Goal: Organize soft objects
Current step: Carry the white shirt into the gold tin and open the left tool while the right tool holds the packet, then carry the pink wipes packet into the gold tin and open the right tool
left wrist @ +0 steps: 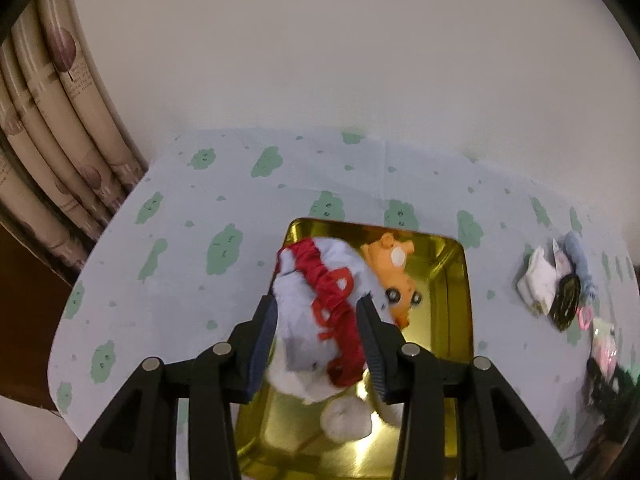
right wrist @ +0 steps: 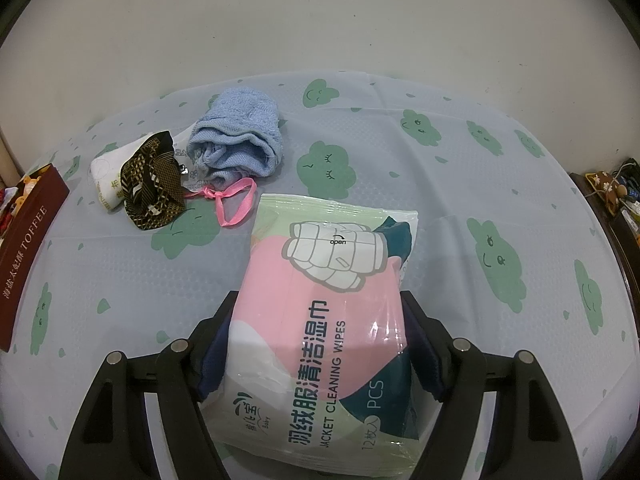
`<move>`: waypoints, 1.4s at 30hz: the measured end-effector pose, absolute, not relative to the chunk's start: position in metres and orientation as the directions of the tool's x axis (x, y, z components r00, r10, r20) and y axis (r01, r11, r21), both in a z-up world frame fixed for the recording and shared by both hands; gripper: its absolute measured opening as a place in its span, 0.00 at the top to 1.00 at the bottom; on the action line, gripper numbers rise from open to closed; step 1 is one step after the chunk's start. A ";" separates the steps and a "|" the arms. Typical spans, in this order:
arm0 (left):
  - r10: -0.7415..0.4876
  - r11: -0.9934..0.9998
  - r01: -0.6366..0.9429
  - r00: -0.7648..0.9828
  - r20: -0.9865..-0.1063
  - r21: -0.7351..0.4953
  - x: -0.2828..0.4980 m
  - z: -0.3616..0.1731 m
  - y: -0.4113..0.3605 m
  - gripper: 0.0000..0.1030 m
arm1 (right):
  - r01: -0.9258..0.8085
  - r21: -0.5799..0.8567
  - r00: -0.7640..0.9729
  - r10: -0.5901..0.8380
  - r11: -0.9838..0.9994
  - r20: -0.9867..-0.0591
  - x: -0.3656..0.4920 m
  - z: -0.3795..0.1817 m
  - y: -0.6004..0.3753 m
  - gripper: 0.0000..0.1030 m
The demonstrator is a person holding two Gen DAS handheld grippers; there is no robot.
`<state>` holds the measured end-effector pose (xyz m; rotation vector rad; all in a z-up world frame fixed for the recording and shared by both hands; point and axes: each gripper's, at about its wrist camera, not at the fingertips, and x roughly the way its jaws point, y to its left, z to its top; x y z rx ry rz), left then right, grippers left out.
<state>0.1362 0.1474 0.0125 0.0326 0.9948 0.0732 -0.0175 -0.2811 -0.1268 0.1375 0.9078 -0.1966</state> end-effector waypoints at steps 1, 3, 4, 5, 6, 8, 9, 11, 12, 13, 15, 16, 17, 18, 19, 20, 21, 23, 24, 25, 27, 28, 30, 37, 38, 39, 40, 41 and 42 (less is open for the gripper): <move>0.080 0.997 -0.042 0.548 -0.833 0.068 0.131 0.013 0.150 0.59 | 0.227 0.034 0.599 -0.112 0.973 -0.793 -0.017 -0.127 -0.281 0.29; 0.093 0.996 -0.048 0.561 -0.822 0.079 0.121 0.013 0.157 0.59 | 0.227 0.034 0.599 -0.112 0.973 -0.793 -0.018 -0.127 -0.281 0.29; 0.100 0.995 -0.054 0.565 -0.819 0.084 0.117 0.013 0.160 0.59 | 0.227 0.034 0.599 -0.112 0.973 -0.793 -0.017 -0.126 -0.281 0.29; 0.110 0.994 -0.062 0.573 -0.812 0.091 0.113 0.013 0.164 0.59 | 0.227 0.033 0.599 -0.113 0.973 -0.792 -0.018 -0.126 -0.281 0.29; 0.122 0.993 -0.069 0.583 -0.803 0.101 0.108 0.013 0.168 0.59 | 0.227 0.033 0.600 -0.113 0.973 -0.792 -0.017 -0.126 -0.281 0.29; 0.149 0.989 -0.087 0.600 -0.786 0.121 0.100 0.011 0.175 0.59 | 0.230 0.032 0.602 -0.116 0.973 -0.790 -0.018 -0.126 -0.281 0.31; 0.158 0.987 -0.099 0.603 -0.782 0.123 0.097 0.009 0.179 0.59 | 0.231 0.033 0.604 -0.117 0.972 -0.788 -0.018 -0.125 -0.281 0.33; 0.167 0.986 -0.114 0.596 -0.785 0.123 0.093 0.004 0.188 0.59 | 0.227 0.034 0.610 -0.115 0.973 -0.784 -0.019 -0.124 -0.280 0.36; 0.172 0.985 -0.121 0.589 -0.789 0.125 0.091 0.000 0.191 0.59 | 0.224 0.032 0.613 -0.116 0.974 -0.782 -0.020 -0.124 -0.280 0.38; 0.175 0.984 -0.125 0.582 -0.794 0.125 0.090 -0.003 0.196 0.59 | 0.221 0.026 0.612 -0.117 0.975 -0.782 -0.019 -0.124 -0.279 0.38; 0.171 0.984 -0.140 0.573 -0.802 0.110 0.087 -0.009 0.206 0.59 | 0.212 0.007 0.612 -0.127 0.977 -0.781 -0.019 -0.122 -0.276 0.41; 0.172 0.983 -0.150 0.572 -0.802 0.104 0.085 -0.011 0.211 0.59 | 0.208 0.005 0.612 -0.126 0.978 -0.781 -0.019 -0.120 -0.275 0.42; 0.176 0.982 -0.164 0.572 -0.801 0.098 0.083 -0.013 0.216 0.59 | 0.207 0.005 0.611 -0.125 0.978 -0.781 -0.019 -0.118 -0.273 0.42; 0.186 0.978 -0.183 0.568 -0.802 0.097 0.082 -0.015 0.222 0.59 | 0.211 0.004 0.611 -0.129 0.978 -0.781 -0.020 -0.116 -0.272 0.42; 0.198 0.975 -0.198 0.565 -0.801 0.101 0.081 -0.017 0.225 0.59 | 0.212 0.003 0.613 -0.130 0.977 -0.780 -0.020 -0.112 -0.270 0.42; 0.215 0.971 -0.211 0.565 -0.796 0.113 0.079 -0.019 0.229 0.59 | 0.210 0.005 0.616 -0.128 0.978 -0.778 -0.020 -0.108 -0.267 0.42; 0.230 0.968 -0.217 0.563 -0.794 0.127 0.079 -0.022 0.232 0.59 | 0.209 0.008 0.621 -0.127 0.978 -0.774 -0.020 -0.104 -0.265 0.42; 0.238 0.965 -0.228 0.555 -0.797 0.129 0.078 -0.026 0.238 0.59 | 0.204 0.015 0.633 -0.120 0.979 -0.764 -0.020 -0.093 -0.258 0.42; 0.231 0.965 -0.235 0.554 -0.800 0.116 0.077 -0.029 0.242 0.59 | 0.194 0.023 0.640 -0.108 0.981 -0.760 -0.020 -0.088 -0.253 0.42; 0.221 0.965 -0.242 0.551 -0.805 0.099 0.076 -0.031 0.246 0.59 | 0.184 0.030 0.647 -0.098 0.982 -0.756 -0.019 -0.083 -0.248 0.42; 0.205 0.964 -0.255 0.552 -0.808 0.071 0.074 -0.033 0.251 0.59 | 0.149 0.035 0.660 -0.073 0.988 -0.748 -0.017 -0.071 -0.233 0.42; 0.208 0.961 -0.269 0.555 -0.806 0.062 0.071 -0.034 0.255 0.59 | 0.126 0.039 0.664 -0.055 0.991 -0.745 -0.015 -0.066 -0.224 0.42; 0.236 0.954 -0.290 0.560 -0.794 0.080 0.069 -0.035 0.259 0.59 | 0.087 0.041 0.672 -0.028 0.995 -0.740 -0.010 -0.058 -0.206 0.42; 0.256 0.938 -0.339 0.556 -0.791 0.065 0.063 -0.038 0.275 0.58 | -0.113 0.058 0.684 0.120 0.992 -0.719 0.006 -0.035 -0.116 0.42; 0.248 0.938 -0.343 0.558 -0.792 0.052 0.063 -0.038 0.277 0.59 | -0.134 0.062 0.682 0.137 0.989 -0.719 0.006 -0.033 -0.105 0.42; 0.242 0.936 -0.350 0.557 -0.794 0.040 0.063 -0.039 0.280 0.59 | -0.168 0.068 0.675 0.166 0.983 -0.719 0.009 -0.032 -0.089 0.42; 0.241 0.931 -0.364 0.553 -0.797 0.028 0.063 -0.039 0.283 0.58 | -0.189 0.073 0.672 0.183 0.979 -0.717 0.010 -0.031 -0.080 0.42; 0.237 0.927 -0.375 0.552 -0.799 0.015 0.062 -0.040 0.286 0.59 | -0.219 0.076 0.667 0.206 0.973 -0.716 0.012 -0.029 -0.065 0.42; 0.233 0.925 -0.381 0.553 -0.800 0.005 0.062 -0.040 0.288 0.59 | -0.245 0.074 0.660 0.222 0.967 -0.717 0.015 -0.029 -0.052 0.42</move>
